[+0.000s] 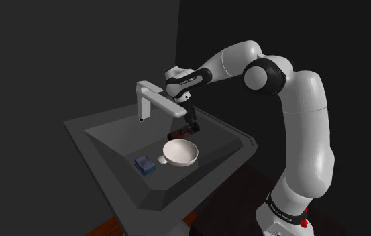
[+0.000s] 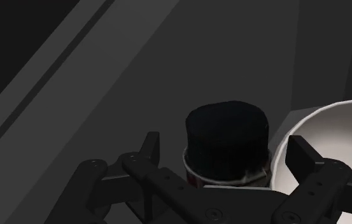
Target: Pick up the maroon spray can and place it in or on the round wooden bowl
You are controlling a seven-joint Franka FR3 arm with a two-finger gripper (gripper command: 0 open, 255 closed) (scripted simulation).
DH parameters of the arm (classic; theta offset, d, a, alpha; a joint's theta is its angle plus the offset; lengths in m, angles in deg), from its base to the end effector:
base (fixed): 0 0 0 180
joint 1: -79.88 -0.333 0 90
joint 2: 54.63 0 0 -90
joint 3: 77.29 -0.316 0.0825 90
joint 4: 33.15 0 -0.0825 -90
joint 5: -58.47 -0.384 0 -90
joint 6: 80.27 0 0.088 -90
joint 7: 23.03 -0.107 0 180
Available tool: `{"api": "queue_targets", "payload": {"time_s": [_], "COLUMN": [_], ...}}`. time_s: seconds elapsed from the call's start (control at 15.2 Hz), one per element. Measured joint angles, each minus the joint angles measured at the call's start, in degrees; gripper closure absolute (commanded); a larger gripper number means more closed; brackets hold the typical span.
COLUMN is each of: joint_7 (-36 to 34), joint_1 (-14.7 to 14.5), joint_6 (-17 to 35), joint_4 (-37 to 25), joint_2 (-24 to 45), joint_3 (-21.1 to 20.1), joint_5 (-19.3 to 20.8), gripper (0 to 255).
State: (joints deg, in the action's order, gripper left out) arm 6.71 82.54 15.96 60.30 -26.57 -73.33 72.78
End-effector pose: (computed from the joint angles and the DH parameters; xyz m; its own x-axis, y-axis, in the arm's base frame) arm 0.6212 -0.0918 0.3123 0.7682 0.4082 -0.4932 0.4678 -0.8838 -0.0028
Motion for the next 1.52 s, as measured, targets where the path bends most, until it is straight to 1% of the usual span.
{"api": "queue_targets", "payload": {"time_s": [0.2,0.59,0.66,0.79,1.39,1.52], "joint_7": [-0.16,-0.17,-0.17,-0.18,-0.1,0.13], "joint_1": [0.21,0.27,0.27,0.08,0.05,0.17], "joint_6": [1.61,1.95,1.95,1.14,1.29,0.66], "joint_4": [1.72,2.16,2.16,2.1,1.86,1.74], "joint_2": [-0.06,-0.19,-0.19,-0.42,-0.44,-1.02], "joint_3": [0.08,0.11,0.11,-0.12,-0.18,-0.01], "joint_5": [0.07,0.11,0.11,-0.39,-0.12,0.02], "gripper": [0,0,255,255,255,255]}}
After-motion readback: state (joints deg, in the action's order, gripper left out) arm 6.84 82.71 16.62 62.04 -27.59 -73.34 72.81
